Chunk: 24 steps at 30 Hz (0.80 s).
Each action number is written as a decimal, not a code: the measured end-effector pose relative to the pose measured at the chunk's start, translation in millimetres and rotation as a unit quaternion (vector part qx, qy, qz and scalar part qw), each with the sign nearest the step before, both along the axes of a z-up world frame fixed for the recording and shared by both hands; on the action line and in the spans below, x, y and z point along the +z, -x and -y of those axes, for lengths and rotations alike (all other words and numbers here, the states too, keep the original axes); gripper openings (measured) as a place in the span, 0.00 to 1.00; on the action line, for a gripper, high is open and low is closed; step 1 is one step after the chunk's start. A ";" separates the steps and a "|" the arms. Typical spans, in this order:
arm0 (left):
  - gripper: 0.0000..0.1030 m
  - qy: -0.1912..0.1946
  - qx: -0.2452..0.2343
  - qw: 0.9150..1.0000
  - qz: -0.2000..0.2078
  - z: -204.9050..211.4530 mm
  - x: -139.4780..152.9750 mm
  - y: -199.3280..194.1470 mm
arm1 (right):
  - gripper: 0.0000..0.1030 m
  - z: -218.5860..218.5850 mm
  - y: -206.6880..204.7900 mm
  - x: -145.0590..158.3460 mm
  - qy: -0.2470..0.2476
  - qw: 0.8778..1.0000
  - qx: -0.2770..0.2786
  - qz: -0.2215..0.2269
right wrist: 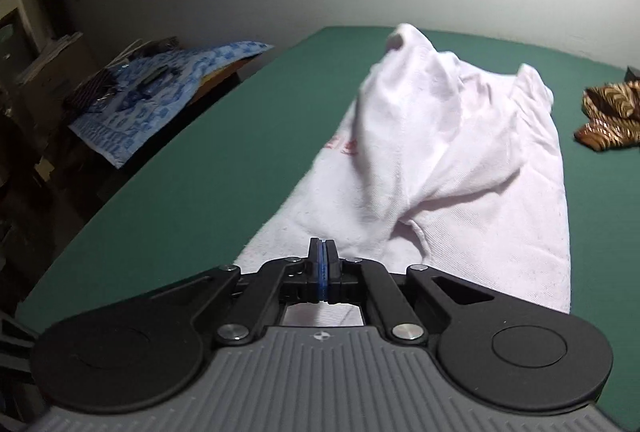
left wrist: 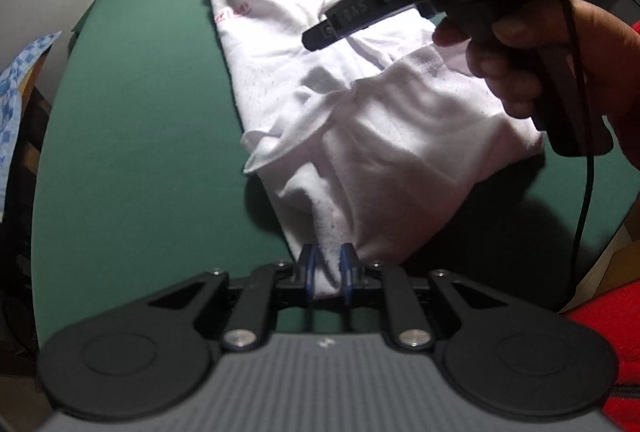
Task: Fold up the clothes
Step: 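Grasp the shirt end with the left gripper and lift it toward the collar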
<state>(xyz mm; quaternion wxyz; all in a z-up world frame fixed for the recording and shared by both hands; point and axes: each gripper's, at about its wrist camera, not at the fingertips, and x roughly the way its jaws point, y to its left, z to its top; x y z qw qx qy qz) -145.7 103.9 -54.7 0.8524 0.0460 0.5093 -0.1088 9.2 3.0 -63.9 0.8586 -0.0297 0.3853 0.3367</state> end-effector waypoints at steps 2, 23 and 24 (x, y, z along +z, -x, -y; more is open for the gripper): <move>0.15 0.003 0.006 1.000 0.002 -4.2 1.8 -1.0 | 0.11 -1.0 18.4 13.1 -0.017 0.998 0.068 0.004; 0.09 -0.063 -0.017 0.998 0.021 5.8 0.4 -10.0 | 0.10 -21.9 8.6 -17.8 -0.020 0.997 0.065 -0.039; 0.09 -0.062 -0.019 0.998 0.020 5.2 1.1 -8.4 | 0.18 -15.2 9.9 -12.3 -0.028 0.997 0.056 -0.035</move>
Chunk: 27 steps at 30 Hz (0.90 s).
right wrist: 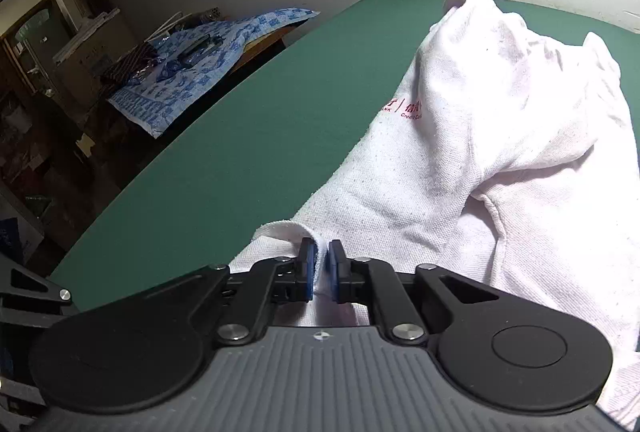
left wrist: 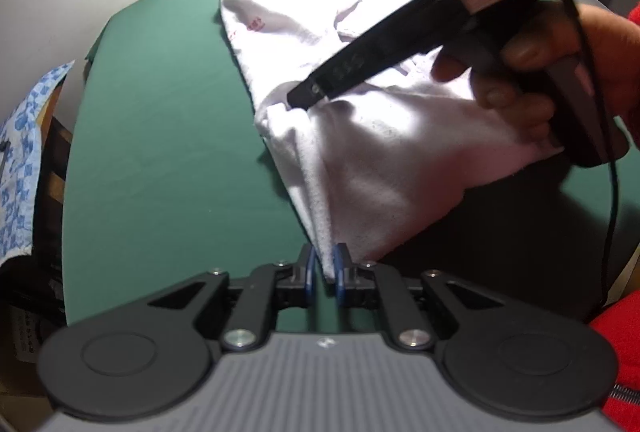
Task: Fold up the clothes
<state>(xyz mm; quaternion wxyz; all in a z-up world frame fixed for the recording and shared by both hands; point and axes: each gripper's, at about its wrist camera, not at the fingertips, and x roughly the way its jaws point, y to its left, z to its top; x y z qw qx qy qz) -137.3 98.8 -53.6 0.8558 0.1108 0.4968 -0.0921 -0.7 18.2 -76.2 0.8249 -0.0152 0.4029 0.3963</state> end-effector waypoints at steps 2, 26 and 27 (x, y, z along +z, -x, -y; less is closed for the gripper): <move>0.09 0.003 -0.004 1.000 -0.002 -2.5 0.3 3.0 | 0.30 21.0 3.7 12.0 -0.017 0.999 -0.027 0.010; 0.14 0.012 -0.043 0.998 0.043 -7.5 23.0 -102.8 | 0.08 147.2 25.5 8.4 -0.019 0.976 -0.216 0.033; 0.14 0.013 -0.042 0.998 0.053 -8.6 28.0 -103.5 | 0.08 153.4 25.5 14.0 -0.055 0.971 -0.229 0.031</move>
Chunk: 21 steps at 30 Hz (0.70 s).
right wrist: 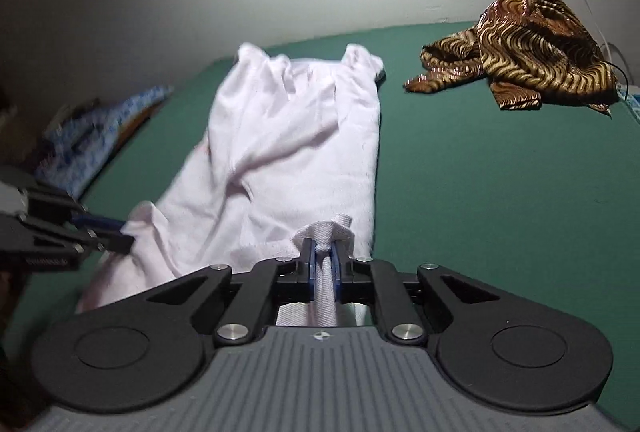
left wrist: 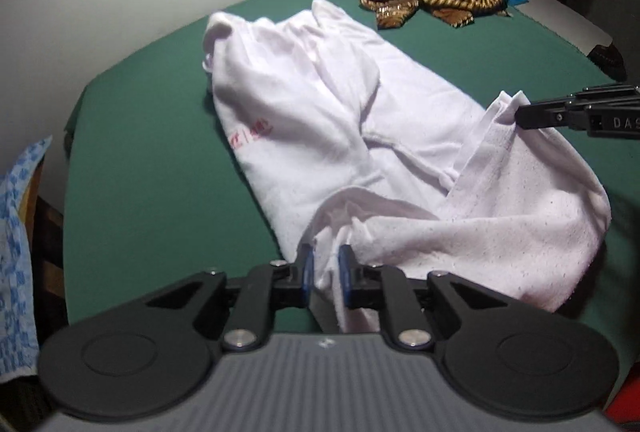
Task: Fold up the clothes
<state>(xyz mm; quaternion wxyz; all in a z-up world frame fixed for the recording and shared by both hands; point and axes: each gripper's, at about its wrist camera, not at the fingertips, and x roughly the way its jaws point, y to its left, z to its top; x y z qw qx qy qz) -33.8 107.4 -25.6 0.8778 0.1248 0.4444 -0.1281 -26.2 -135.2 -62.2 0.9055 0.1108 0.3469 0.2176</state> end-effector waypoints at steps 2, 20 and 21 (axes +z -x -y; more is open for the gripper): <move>0.14 -0.005 0.009 1.000 0.001 -2.8 -2.1 -6.0 | 0.09 2.9 -6.7 1.0 -0.030 0.999 -0.014 -0.001; 0.20 -0.016 -0.005 1.000 -0.002 1.0 -18.9 -7.0 | 0.41 -82.5 -13.5 -14.1 0.221 0.960 0.160 0.060; 0.21 -0.020 -0.007 1.000 -0.001 2.2 -19.0 -5.9 | 0.37 -86.7 -15.4 -18.5 0.227 0.957 0.171 0.058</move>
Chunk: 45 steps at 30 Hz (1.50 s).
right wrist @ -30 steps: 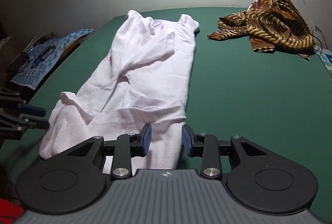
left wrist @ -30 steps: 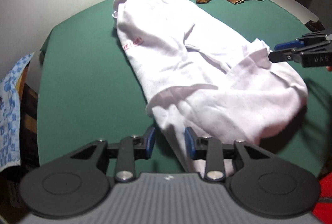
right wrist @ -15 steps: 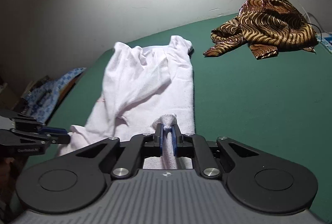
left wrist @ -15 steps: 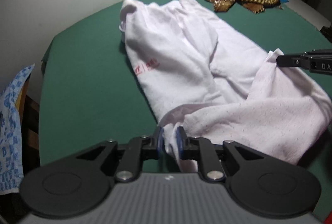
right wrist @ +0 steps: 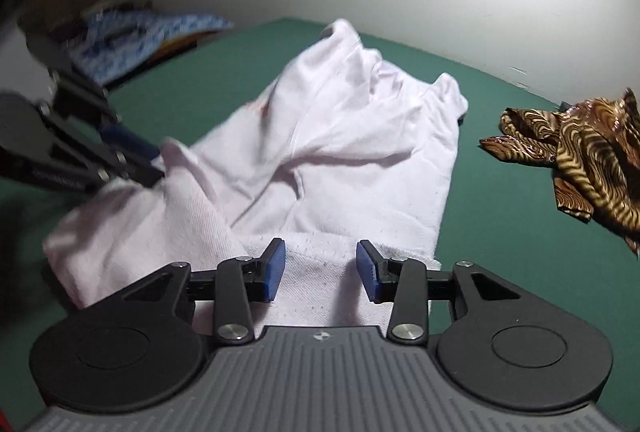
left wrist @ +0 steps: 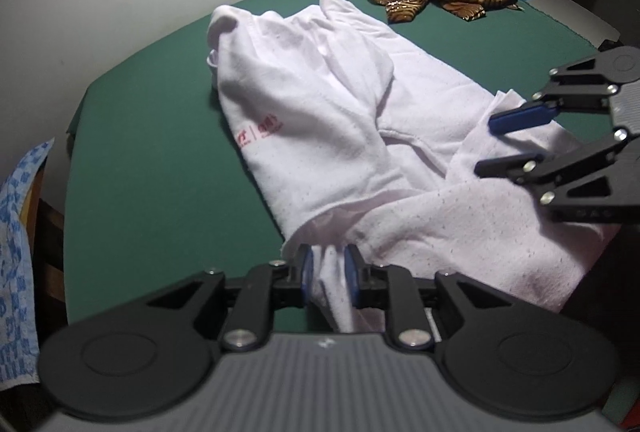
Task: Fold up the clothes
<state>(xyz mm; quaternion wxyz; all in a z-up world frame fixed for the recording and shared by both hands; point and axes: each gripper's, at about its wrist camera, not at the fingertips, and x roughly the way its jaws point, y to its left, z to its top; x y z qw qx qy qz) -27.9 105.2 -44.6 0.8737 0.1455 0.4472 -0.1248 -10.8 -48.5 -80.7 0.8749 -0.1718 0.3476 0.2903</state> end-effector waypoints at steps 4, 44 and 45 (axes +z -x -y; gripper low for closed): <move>0.21 -0.001 -0.003 1.000 0.002 -0.8 3.0 2.7 | 0.07 8.9 -9.3 11.3 -0.051 0.998 -0.030 -0.011; 0.43 0.018 0.017 0.999 -0.031 -11.5 -6.1 88.3 | 0.43 86.7 89.0 -6.6 -0.108 0.983 -0.105 -0.105; 0.44 0.019 0.016 0.999 -0.026 -8.3 -6.8 85.6 | 0.43 84.5 87.6 -7.7 -0.107 0.985 -0.099 -0.095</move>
